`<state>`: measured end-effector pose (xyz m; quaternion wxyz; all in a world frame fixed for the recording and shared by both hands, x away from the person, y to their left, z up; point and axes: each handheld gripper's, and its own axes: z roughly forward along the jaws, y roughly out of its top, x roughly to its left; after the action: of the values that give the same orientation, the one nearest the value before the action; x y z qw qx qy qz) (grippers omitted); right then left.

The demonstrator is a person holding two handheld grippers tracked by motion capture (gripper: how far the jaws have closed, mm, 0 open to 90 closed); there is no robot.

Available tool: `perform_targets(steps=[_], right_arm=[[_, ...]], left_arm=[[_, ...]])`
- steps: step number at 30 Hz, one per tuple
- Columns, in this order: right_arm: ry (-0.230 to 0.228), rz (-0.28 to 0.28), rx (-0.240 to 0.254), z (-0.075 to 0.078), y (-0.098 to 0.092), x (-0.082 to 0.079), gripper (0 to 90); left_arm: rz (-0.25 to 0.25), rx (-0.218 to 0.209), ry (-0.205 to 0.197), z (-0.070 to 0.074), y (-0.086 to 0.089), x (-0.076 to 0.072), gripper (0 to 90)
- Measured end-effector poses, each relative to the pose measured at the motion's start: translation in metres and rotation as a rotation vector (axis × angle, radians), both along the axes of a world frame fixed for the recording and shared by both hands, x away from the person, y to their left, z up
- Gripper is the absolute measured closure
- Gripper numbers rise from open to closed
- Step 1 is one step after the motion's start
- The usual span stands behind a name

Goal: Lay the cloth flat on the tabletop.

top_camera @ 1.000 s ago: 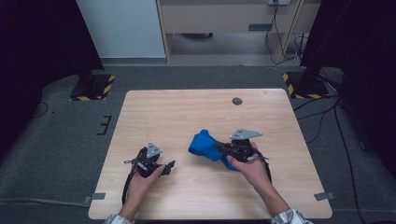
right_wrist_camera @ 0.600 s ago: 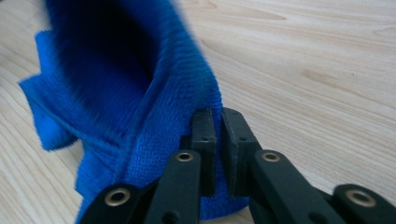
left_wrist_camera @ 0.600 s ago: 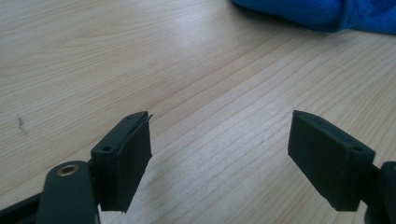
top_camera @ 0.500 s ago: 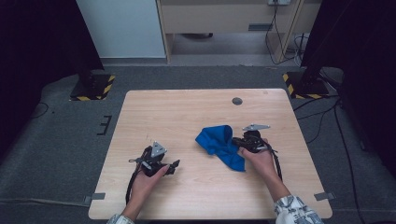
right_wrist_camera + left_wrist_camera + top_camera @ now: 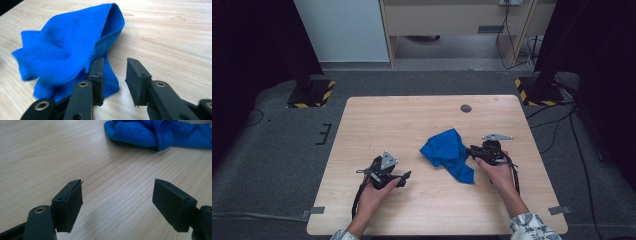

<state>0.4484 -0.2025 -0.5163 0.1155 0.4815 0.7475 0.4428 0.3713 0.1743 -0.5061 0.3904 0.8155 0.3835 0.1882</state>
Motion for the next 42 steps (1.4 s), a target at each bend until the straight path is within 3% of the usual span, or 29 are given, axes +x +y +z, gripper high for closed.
perform_targets(steps=[7, 12, 20, 27, 32, 37, 42], right_arm=[[-0.009, 0.008, -0.012, 0.005, -0.014, -0.015, 63.0], [0.001, 0.014, -0.023, 0.004, -0.015, -0.023, 62.2], [0.006, 0.07, -0.059, -0.001, 0.003, -0.033, 68.0], [0.003, 0.099, -0.073, -0.008, 0.019, -0.036, 66.8], [-0.007, 0.113, -0.096, -0.013, 0.03, -0.034, 58.3], [-0.028, 0.154, -0.174, -0.017, 0.042, -0.036, 56.1], [-0.026, 0.213, -0.163, -0.017, 0.049, -0.04, 59.4]], left_arm=[[-0.026, -0.019, -0.01, 0.004, -0.009, 0.002, 24.0], [-0.04, -0.046, -0.02, 0.008, -0.019, 0.015, 25.3], [-0.091, -0.062, -0.01, 0.013, -0.047, 0.03, 28.5], [-0.124, -0.029, 0.0, 0.005, -0.062, 0.031, 29.2], [-0.142, -0.013, 0.0, 0.002, -0.067, 0.028, 29.4], [-0.143, -0.012, 0.003, 0.001, -0.066, 0.027, 29.5], [-0.13, -0.027, -0.004, 0.003, -0.063, 0.025, 30.3]])
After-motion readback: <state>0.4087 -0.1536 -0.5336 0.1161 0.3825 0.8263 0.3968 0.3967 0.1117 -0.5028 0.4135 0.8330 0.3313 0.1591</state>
